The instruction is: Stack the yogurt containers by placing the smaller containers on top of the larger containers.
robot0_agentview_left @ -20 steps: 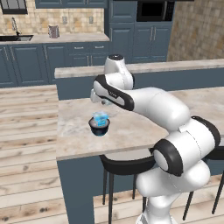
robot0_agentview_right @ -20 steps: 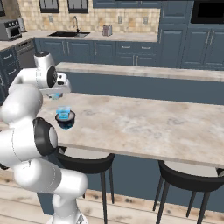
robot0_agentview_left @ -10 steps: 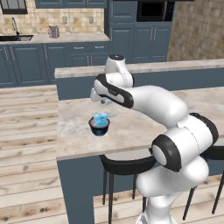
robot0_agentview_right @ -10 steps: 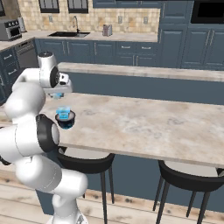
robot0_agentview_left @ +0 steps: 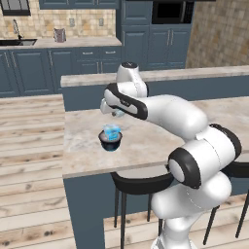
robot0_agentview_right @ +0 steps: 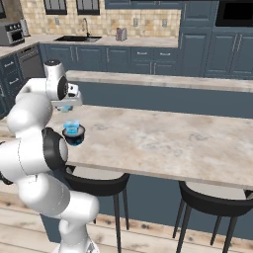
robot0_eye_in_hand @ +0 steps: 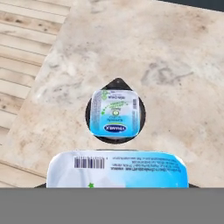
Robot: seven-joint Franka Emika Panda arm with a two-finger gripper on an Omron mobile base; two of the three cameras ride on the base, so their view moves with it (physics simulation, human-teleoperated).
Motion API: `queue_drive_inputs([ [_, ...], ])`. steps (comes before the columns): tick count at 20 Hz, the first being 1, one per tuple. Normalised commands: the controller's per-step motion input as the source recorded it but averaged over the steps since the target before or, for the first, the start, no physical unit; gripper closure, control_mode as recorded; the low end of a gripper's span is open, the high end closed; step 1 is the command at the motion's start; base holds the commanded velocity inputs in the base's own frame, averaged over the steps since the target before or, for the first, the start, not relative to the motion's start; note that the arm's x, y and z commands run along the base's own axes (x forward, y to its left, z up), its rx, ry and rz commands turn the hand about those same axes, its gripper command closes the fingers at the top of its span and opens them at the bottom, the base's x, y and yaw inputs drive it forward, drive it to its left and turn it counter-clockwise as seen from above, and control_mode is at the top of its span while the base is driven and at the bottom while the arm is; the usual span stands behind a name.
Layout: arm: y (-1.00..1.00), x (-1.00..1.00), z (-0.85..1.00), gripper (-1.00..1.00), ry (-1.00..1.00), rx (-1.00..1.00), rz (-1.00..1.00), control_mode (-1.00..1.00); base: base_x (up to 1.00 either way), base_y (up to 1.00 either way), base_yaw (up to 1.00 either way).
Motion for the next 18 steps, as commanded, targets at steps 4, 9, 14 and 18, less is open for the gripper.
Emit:
queue_drive_inputs([
  [4,0.00,0.10,-0.08,1.00,0.00,0.00,0.00,-1.00,0.00,0.00,0.00],
  [9,0.00,0.11,-0.08,1.00,0.00,0.00,0.00,-1.00,0.00,0.00,0.00],
  [14,0.01,0.10,-0.09,1.00,0.00,0.00,0.00,-1.00,0.00,0.00,0.00],
  [18,0.06,0.12,-0.08,1.00,0.00,0.00,0.00,-1.00,0.00,0.00,0.00],
])
